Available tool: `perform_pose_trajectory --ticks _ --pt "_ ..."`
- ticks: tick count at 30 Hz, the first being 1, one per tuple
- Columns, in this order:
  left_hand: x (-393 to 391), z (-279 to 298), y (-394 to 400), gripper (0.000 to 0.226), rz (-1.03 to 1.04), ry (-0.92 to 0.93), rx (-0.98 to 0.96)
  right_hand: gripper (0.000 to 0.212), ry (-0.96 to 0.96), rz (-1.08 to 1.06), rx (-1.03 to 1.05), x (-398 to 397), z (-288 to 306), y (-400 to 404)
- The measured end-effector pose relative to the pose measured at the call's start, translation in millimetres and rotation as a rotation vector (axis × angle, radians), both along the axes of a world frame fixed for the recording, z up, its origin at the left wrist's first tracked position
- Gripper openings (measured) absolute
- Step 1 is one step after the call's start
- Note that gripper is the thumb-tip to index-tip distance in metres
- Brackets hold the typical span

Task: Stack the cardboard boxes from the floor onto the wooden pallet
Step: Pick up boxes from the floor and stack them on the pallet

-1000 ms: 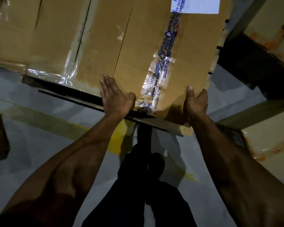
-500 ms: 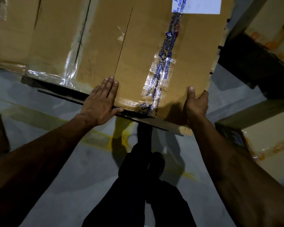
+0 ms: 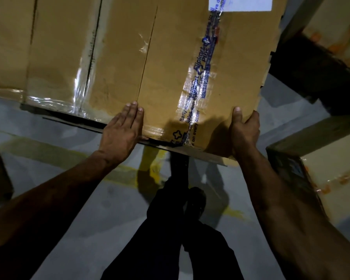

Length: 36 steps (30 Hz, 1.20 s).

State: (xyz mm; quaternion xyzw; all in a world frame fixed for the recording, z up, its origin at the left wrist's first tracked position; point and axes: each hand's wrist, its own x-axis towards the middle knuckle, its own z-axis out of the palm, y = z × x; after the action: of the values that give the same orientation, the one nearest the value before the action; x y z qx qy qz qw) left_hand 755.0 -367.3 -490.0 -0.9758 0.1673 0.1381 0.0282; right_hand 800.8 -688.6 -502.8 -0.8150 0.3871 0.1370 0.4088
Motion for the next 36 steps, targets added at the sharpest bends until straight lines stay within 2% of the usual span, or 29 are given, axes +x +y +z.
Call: perform_pose_trajectory --ticks 3,6,9,12,16,19,24,28,32,36 --pt "0.8 -3.8 0.2 0.065 0.015 -0.022 -0.034 0.063 0.002 -0.002 0.031 3.3 -1.0 0.4" --pt "1.2 0.1 1.3 0.070 0.026 0.035 -0.053 0.060 0.061 -0.025 0.100 6.5 6.0 -2.1" --pt "0.7 16.1 -16.9 0.070 0.190 0.121 -0.116 0.055 0.119 -0.006 0.150 -6.1 23.0 -1.8" --pt "-9.6 38.2 -46.4 0.063 0.449 0.294 -0.149 0.052 0.108 0.007 0.194 -49.1 48.2 -1.5" --pt "-45.8 81.4 -91.6 0.053 0.511 0.441 -0.290 0.042 0.058 0.013 0.199 -132.7 94.5 -14.7" --pt "-90.2 121.4 -130.3 0.045 0.487 0.540 -0.410 0.037 0.086 -0.021 0.221 -199.0 136.7 -38.5" --pt "-189.7 209.5 -192.5 0.038 0.394 0.450 -0.540 0.039 0.057 -0.104 0.193 -316.9 226.4 -80.6" --pt "-252.7 273.1 -219.6 0.028 0.300 0.415 -0.549 0.045 0.033 -0.141 0.160 -393.9 302.2 -107.1" --pt "-275.7 323.8 -240.9 0.032 0.162 0.380 -0.501 0.045 -0.016 -0.206 0.130 -435.0 354.9 -124.7" --pt "-267.2 347.2 -257.6 0.043 0.108 0.359 -0.490 0.047 -0.020 -0.244 0.111 -441.5 384.9 -138.5"
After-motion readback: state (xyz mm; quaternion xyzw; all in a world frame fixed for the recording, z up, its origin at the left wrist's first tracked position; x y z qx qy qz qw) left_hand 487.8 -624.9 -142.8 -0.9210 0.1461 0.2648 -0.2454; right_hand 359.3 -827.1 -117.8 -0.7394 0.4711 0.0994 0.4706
